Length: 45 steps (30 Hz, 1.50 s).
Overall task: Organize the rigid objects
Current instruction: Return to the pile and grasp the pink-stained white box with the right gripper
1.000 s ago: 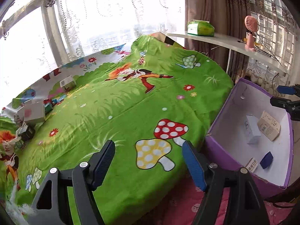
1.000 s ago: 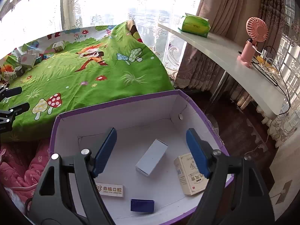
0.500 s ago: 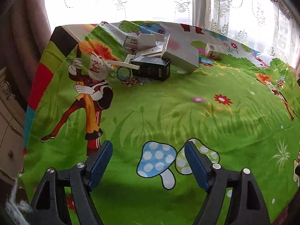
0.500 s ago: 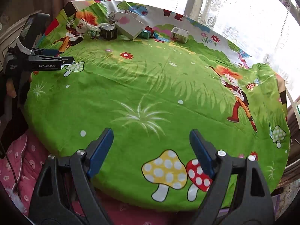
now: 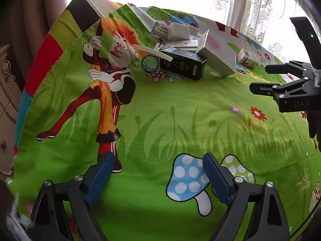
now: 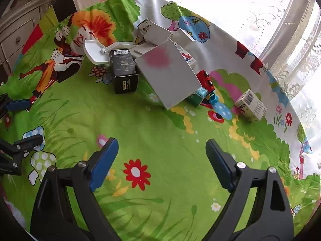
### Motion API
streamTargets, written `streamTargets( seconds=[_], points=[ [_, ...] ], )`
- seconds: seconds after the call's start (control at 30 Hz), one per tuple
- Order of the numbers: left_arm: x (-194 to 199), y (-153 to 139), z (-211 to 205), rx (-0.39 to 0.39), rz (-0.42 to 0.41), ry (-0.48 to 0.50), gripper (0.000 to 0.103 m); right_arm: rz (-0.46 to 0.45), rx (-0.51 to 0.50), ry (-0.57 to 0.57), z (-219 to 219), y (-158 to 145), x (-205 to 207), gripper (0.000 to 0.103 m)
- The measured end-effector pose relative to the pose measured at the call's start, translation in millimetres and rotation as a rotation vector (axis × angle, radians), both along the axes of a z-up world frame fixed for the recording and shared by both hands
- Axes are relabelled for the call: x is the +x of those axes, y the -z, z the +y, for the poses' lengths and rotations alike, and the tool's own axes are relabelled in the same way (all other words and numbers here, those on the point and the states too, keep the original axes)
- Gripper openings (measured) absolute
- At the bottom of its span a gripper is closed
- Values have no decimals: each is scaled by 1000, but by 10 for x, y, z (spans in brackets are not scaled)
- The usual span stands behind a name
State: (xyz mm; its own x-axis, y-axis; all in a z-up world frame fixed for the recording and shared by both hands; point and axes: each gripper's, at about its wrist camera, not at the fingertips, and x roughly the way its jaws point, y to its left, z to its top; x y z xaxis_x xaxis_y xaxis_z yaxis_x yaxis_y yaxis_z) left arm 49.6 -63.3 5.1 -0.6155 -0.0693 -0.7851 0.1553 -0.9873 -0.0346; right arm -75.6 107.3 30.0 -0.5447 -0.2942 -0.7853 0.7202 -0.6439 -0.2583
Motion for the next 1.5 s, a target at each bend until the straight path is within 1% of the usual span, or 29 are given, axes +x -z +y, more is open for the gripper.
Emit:
streamTargets(
  seconds=[0.13,0.17,0.27,0.37,0.43,0.47,0.5,0.53,0.63,0.7,0.73,0.8,0.87,0.93,0.97,1.0,1.1,1.17,1.23,1.27,1.33,1.4,1.47,1.5],
  points=[
    [-12,7,7,0,-8,11,95,40,84,-82,-304,13,-341,92],
    [-19,10,18,-3,-13,15,97,49,95,-100,-366,21,-411,92],
    [-41,20,43,-12,-29,31,102,57,103,-153,-528,48,-603,92],
    [-50,23,56,-23,-36,32,103,70,117,-206,-669,109,-748,92],
    [-57,22,58,-23,-36,34,103,49,120,-223,-704,169,-794,91],
    [-57,21,60,-23,-36,34,103,53,116,-234,-689,179,-767,86],
    [-59,19,67,-23,-36,34,103,77,109,-240,-632,174,-699,74],
    [-57,20,58,-23,-36,34,103,71,101,-233,-558,148,-633,72],
    [-56,19,59,-24,-37,33,103,-44,35,-217,-228,-29,-334,72],
    [-56,18,61,-24,-37,34,103,-226,36,-205,19,-56,-74,72],
    [-56,18,59,-24,-37,34,103,-274,42,-187,149,-50,44,72],
    [-57,17,57,-23,-37,34,103,-349,67,-156,411,12,246,73],
    [-60,16,62,-24,-38,33,103,-373,87,-104,652,98,382,73],
    [-67,18,59,-23,-40,30,103,-368,79,-50,875,178,462,73],
    [-69,17,63,-22,-42,25,103,-359,55,-16,963,202,461,73],
    [-72,17,63,-22,-44,19,103,-352,15,28,1059,221,440,73],
    [-104,20,56,-19,-56,-4,103,-332,-95,114,1264,245,436,73],
    [-113,14,57,-13,-74,-36,103,-324,-165,137,1332,264,446,74],
    [-145,6,69,-4,-110,-93,103,-327,-212,143,1366,321,472,81],
    [-183,4,80,3,-131,-119,103,-321,-226,138,1368,348,499,82],
    [-275,-8,140,22,-156,-149,103,-280,-250,116,1363,364,568,84],
    [-417,-28,238,49,-155,-149,103,-238,-247,110,1344,383,587,84],
    [-642,-52,340,61,-147,-151,103,-185,-224,96,1312,411,626,84],
    [-771,-68,374,67,-137,-162,103,-144,-196,103,1300,425,654,77]
  ],
)
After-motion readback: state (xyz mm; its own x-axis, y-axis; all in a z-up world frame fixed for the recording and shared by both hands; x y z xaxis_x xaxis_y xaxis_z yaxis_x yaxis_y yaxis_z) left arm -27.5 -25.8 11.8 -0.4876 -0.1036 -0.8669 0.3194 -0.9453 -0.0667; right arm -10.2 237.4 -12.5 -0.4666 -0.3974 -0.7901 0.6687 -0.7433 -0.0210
